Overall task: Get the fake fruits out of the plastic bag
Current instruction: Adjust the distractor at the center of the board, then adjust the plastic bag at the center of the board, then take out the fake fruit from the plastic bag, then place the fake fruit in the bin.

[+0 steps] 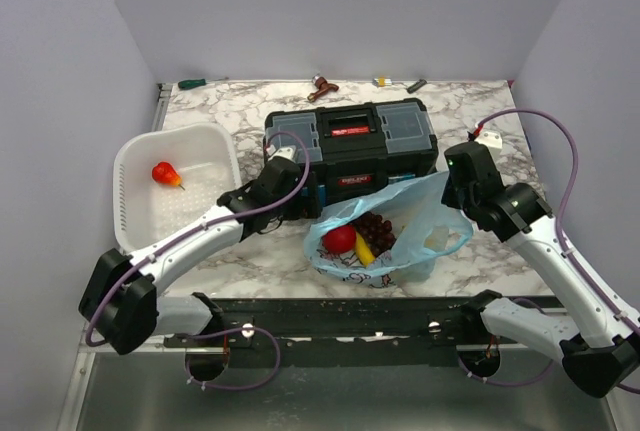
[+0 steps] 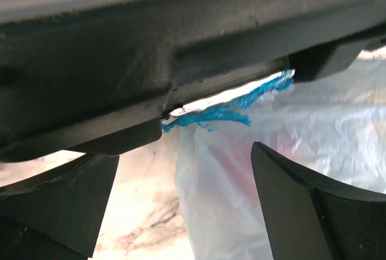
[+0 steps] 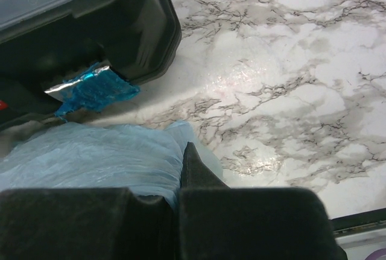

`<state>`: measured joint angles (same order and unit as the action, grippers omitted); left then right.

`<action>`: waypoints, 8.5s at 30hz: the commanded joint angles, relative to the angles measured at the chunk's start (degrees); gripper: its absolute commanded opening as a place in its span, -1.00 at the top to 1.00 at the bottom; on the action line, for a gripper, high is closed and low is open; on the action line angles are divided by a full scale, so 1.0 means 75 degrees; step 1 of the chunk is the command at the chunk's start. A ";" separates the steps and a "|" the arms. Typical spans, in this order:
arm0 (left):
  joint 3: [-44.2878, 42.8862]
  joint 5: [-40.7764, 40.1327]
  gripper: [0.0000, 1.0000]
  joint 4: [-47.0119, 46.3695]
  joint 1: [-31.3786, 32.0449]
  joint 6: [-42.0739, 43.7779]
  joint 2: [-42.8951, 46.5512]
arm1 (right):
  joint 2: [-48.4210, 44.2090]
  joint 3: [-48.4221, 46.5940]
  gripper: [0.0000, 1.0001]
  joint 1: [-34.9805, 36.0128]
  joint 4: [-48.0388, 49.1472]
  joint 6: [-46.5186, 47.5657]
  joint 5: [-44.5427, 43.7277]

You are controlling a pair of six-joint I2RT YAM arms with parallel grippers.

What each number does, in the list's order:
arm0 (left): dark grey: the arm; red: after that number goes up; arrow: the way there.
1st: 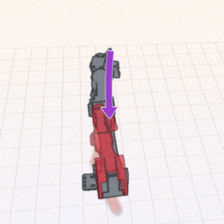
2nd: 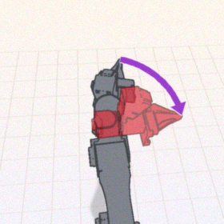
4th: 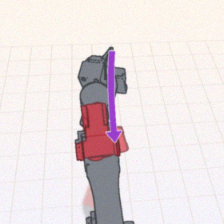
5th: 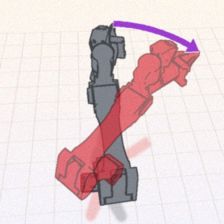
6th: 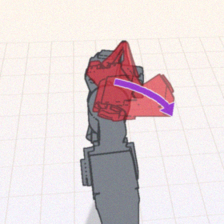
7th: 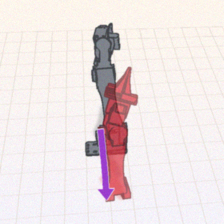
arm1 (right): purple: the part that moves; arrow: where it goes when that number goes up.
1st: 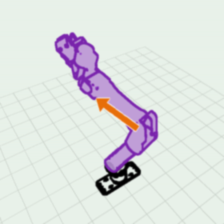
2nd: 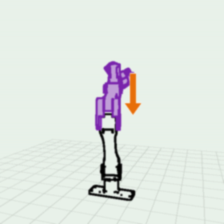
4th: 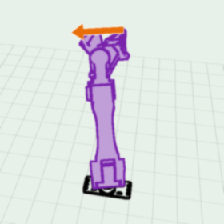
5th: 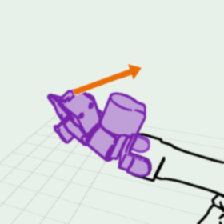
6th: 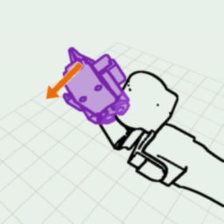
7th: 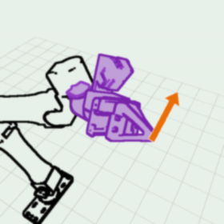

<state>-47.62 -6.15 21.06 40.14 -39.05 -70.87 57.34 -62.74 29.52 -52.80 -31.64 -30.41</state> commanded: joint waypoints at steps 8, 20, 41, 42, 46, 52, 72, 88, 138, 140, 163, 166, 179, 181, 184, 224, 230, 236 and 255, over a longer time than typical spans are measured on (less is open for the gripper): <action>-0.2618 0.0476 -0.83 -0.0908 -0.1107 0.1030 -0.2672 | -0.0152 0.0046 0.99 -0.0033 0.0199 0.0081 0.0519; -0.3372 0.1572 -0.88 0.0186 -0.1303 0.1397 -0.0998 | 0.0333 0.0201 0.99 -0.0040 0.1073 0.0558 0.1708; -0.2552 0.5986 -0.90 -0.0633 0.0841 -0.0279 0.3360 | 0.3484 -0.2645 0.99 0.0245 0.3212 0.0296 0.4541; -0.2546 0.5901 -0.90 -0.0653 0.0999 -0.0379 0.3185 | 0.3627 -0.2874 0.99 0.0335 0.3242 0.0245 0.4611; -0.2169 0.5891 -0.87 -0.1595 0.1362 -0.1070 0.2911 | 0.4005 -0.3469 0.99 0.0516 0.3222 0.0130 0.4809; -0.2806 0.5373 -0.88 -0.1333 0.2099 -0.0525 0.2364 | 0.3327 -0.2651 0.90 0.0532 0.2751 0.0493 0.3989; -0.5301 0.2755 -0.65 0.1420 0.4227 0.2592 -0.1047 | 0.0317 0.0370 -1.00 0.0611 0.1388 0.1443 0.2585; -0.0573 -0.1465 -0.65 0.0585 0.1896 0.1129 -0.0652 | -0.0879 0.1276 0.99 0.0611 0.1426 -0.0618 0.1516; 0.1387 0.1828 -0.69 -0.2675 0.1659 0.1047 -0.0113 | 0.0499 0.3609 0.88 0.3042 0.1244 -0.4136 0.1037; 0.1364 0.1739 -0.68 -0.2657 0.1576 0.1155 -0.0090 | 0.0475 0.3652 0.99 0.3055 0.0882 -0.4412 0.0746; 0.0083 0.0553 -0.59 -0.2123 0.2346 0.1617 -0.2261 | 0.0772 0.4063 0.99 0.3754 0.2369 -0.3935 0.1746; -0.0137 0.0425 -0.55 -0.1985 0.2501 0.1635 -0.2571 | 0.0674 0.4139 0.99 0.3765 0.2375 -0.3976 0.1777; -0.0180 0.1130 0.05 -0.1710 0.2517 0.1744 -0.0370 | 0.0673 0.4206 0.99 0.3765 0.2476 -0.3861 0.1691; -0.0145 0.1303 0.05 -0.1713 0.2390 0.1777 0.0198 | 0.0702 0.4223 0.99 0.3770 0.2521 -0.3801 0.1669; -0.0087 0.1784 0.09 -0.1651 0.1999 0.1606 0.0996 | 0.0754 0.4151 0.99 0.3764 0.2450 -0.3777 0.1629; 0.0225 -0.3211 0.34 0.1895 -0.2476 0.2590 0.2970 | -0.0290 0.4122 0.99 0.3767 0.1729 -0.3959 0.1337; -0.0006 -0.2328 0.33 0.2145 -0.3548 0.1940 0.2324 | -0.0784 0.4246 0.99 0.3765 0.1509 -0.4107 0.1219; -0.0108 -0.1736 0.31 0.2120 -0.4750 0.0140 0.2149 | -0.0949 0.4144 0.99 0.3765 0.1546 -0.3956 0.1222; 0.0238 -0.1230 0.44 0.2029 -0.6294 -0.2540 -0.0444 | -0.0818 0.3972 0.99 0.3772 0.1727 -0.3804 0.1232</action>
<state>-47.70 -18.13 38.46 -6.39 -54.85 -71.31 52.05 -31.88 57.39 -39.83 -60.36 -19.14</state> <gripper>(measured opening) 0.679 0.012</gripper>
